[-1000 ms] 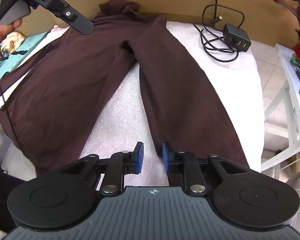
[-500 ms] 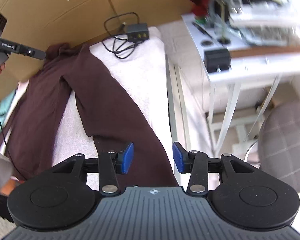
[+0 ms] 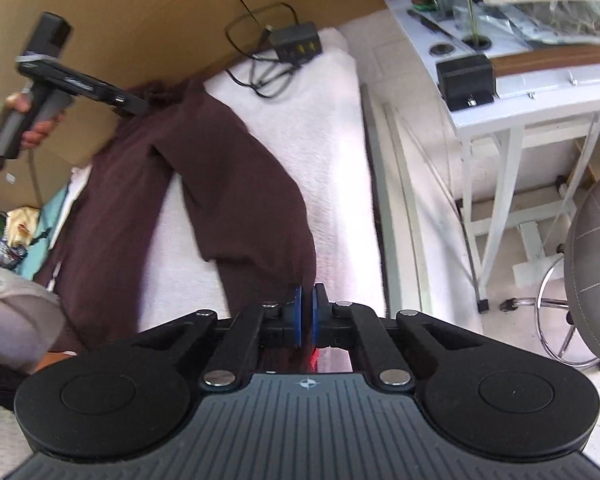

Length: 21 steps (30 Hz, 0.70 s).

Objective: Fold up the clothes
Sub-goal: 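Move the right gripper to the sweatshirt hem and grasp it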

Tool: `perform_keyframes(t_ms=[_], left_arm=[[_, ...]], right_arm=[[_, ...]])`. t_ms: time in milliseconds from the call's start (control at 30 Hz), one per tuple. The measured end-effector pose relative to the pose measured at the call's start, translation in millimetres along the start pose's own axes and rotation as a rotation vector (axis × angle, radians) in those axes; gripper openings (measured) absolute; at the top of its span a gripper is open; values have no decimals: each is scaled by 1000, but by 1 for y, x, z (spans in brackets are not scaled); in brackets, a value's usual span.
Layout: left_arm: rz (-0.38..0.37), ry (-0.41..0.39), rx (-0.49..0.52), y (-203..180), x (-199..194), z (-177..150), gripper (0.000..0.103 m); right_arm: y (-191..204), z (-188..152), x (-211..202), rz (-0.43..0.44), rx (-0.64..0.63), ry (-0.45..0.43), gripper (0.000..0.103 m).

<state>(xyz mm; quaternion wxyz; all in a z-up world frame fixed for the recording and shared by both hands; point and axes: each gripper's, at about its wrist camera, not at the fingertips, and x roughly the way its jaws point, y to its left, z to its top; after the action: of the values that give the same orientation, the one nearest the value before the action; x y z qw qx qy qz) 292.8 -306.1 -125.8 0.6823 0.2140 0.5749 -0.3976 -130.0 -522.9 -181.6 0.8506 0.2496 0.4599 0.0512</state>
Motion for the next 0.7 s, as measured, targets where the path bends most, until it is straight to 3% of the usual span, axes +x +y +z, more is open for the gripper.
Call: perform_keyframes(t_ms=[233, 433, 700], left_arm=[[-31, 25, -91, 13, 19, 27, 88], [-16, 60, -88, 10, 28, 42, 88], [2, 104, -119, 7, 38, 52, 88]], right_arm=[[23, 3, -35, 112, 21, -71, 5], [47, 8, -63, 218, 33, -132, 5], [97, 3, -76, 283, -71, -99, 5]])
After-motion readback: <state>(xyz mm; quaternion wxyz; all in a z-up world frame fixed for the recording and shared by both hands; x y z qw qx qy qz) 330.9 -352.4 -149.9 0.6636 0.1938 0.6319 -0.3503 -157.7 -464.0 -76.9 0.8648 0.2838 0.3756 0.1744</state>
